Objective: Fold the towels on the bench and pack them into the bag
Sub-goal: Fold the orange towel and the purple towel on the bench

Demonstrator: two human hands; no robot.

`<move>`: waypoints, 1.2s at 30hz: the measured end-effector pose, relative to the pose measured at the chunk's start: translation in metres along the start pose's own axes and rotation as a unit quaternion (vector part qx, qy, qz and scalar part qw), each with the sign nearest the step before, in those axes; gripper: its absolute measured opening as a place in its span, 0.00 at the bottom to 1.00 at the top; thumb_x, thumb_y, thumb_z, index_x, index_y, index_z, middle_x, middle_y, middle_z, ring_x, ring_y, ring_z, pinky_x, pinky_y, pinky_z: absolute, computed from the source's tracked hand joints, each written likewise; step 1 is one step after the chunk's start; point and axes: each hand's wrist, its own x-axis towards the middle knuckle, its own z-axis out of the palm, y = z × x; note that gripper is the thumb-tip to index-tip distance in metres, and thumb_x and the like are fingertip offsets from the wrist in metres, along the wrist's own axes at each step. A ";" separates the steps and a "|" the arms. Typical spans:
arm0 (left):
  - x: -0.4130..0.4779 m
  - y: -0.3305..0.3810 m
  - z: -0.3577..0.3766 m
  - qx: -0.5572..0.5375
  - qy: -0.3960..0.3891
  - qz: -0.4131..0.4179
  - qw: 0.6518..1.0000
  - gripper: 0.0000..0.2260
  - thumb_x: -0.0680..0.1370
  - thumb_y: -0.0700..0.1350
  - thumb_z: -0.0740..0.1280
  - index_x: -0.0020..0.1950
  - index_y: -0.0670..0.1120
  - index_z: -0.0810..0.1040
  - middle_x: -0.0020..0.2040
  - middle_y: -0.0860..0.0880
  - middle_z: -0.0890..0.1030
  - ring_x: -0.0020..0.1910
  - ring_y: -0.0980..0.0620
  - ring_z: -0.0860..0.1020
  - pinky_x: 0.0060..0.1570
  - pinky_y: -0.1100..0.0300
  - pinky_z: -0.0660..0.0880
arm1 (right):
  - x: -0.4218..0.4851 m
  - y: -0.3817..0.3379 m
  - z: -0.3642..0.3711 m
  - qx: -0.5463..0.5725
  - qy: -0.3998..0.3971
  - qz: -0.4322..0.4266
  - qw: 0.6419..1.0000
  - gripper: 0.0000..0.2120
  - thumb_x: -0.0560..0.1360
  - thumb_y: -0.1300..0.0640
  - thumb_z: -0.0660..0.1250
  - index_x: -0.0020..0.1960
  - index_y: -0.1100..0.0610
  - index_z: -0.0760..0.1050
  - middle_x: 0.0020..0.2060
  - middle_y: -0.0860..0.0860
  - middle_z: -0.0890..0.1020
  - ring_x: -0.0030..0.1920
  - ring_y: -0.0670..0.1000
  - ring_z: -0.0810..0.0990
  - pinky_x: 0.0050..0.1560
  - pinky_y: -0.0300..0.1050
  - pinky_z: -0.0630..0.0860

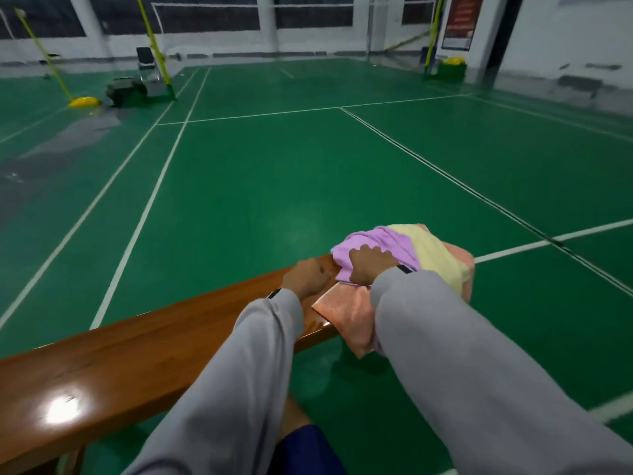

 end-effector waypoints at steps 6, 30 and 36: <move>0.014 0.015 0.032 0.010 -0.009 0.037 0.999 0.10 0.80 0.45 0.64 0.59 0.45 0.78 0.56 0.42 0.83 0.49 0.42 0.79 0.46 0.56 0.71 | -0.010 0.036 0.015 0.011 -0.038 0.061 0.997 0.26 0.79 0.47 0.63 0.75 0.52 0.66 0.71 0.55 0.71 0.70 0.60 0.71 0.68 0.55 0.70; 0.057 0.002 0.085 -0.044 -0.022 0.015 0.999 0.18 0.83 0.47 0.63 0.72 0.46 0.75 0.69 0.43 0.79 0.64 0.42 0.78 0.63 0.52 0.74 | 0.041 0.063 0.086 0.022 -0.081 0.066 0.994 0.29 0.80 0.42 0.60 0.79 0.46 0.58 0.77 0.56 0.62 0.74 0.63 0.64 0.72 0.63 0.60; 0.071 0.022 0.093 0.002 -0.075 0.044 0.996 0.18 0.85 0.50 0.59 0.72 0.46 0.75 0.69 0.42 0.78 0.64 0.40 0.77 0.64 0.51 0.74 | 0.052 0.056 0.101 0.034 -0.064 0.086 0.994 0.21 0.81 0.43 0.56 0.74 0.37 0.65 0.77 0.61 0.57 0.73 0.66 0.66 0.72 0.63 0.63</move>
